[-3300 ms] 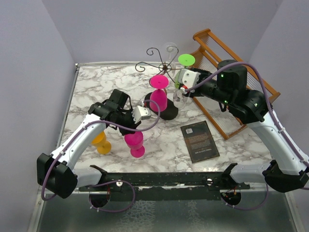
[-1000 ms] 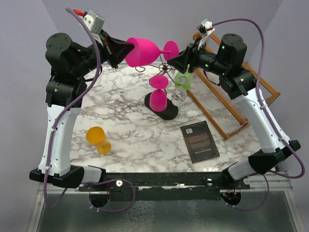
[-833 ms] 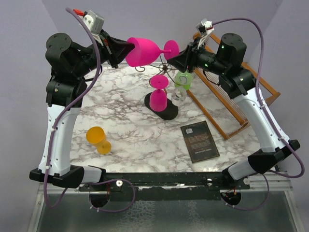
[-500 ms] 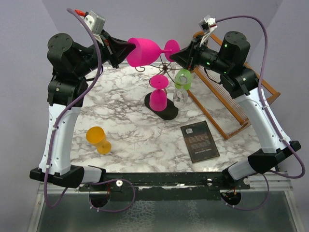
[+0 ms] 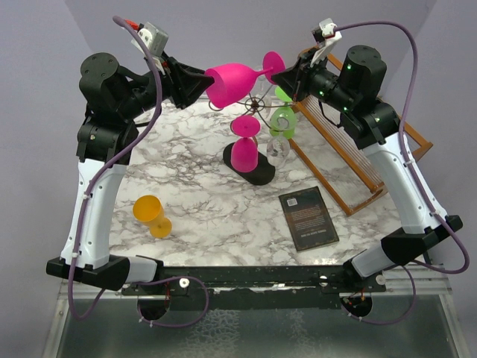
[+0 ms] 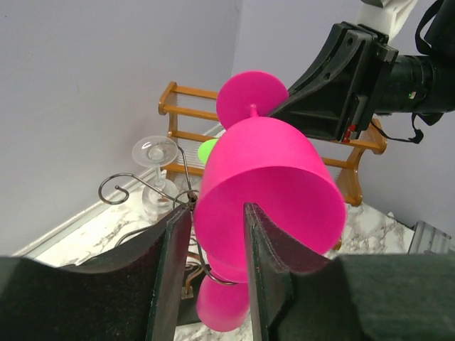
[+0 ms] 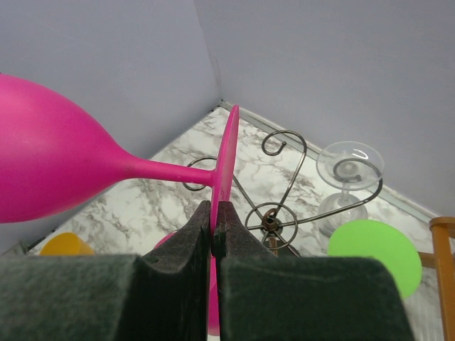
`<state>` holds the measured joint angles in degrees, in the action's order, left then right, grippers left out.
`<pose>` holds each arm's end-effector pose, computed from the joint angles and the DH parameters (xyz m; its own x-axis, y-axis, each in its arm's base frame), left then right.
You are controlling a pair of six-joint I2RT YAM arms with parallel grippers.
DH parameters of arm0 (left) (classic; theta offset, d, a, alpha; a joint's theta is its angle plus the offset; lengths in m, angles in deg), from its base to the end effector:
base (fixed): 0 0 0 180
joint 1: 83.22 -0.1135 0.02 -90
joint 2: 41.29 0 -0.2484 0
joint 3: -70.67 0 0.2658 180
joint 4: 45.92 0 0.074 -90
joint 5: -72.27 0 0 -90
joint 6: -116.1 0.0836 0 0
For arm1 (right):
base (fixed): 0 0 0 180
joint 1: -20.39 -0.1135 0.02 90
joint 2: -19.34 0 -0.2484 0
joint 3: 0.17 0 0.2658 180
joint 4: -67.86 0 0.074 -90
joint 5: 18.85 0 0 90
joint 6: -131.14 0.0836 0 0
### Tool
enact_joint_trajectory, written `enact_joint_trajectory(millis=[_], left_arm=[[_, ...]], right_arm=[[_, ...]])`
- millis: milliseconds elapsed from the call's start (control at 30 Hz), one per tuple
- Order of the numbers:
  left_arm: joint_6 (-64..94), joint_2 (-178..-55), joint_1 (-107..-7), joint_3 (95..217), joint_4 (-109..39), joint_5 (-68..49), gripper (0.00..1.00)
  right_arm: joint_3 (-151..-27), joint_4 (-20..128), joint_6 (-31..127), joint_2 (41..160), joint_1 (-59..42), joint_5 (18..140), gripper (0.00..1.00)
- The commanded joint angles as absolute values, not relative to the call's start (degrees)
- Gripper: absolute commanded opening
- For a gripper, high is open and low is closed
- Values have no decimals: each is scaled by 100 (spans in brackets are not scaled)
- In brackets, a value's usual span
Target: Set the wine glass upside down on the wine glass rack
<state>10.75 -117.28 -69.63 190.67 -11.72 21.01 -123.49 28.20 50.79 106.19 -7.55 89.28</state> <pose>0.2678 -0.1186 0.5629 -0.0475 -0.2009 -0.9785 0.7986 0.5808 -0.1580 0.3176 0.1979 0.5110 -0.1691 0.0906 -0.9814 -0.7013 0.6886 0.1844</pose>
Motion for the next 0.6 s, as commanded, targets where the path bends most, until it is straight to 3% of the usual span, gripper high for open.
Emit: enact_joint_trajectory(millis=[0, 233, 300, 367, 567], left_arm=[[1575, -11449, -6968, 19089, -865, 1809, 42], [2466, -11265, -6968, 19231, -198, 590, 62], [2774, -11205, -6968, 19235, -52, 94, 76], [3073, -11154, -6968, 19222, 42, -399, 84], [3719, -11058, -6983, 19145, 175, -1556, 92]], right_arm=[[-12519, 2875, 4574, 10635, -707, 8288, 1], [-12633, 2987, 4074, 10604, -697, 7846, 1], [-12701, 3026, 3888, 10624, -702, 7746, 1], [-12799, 3005, 3627, 10677, -711, 7643, 1], [-12938, 3408, 2560, 10822, -858, 7375, 1]])
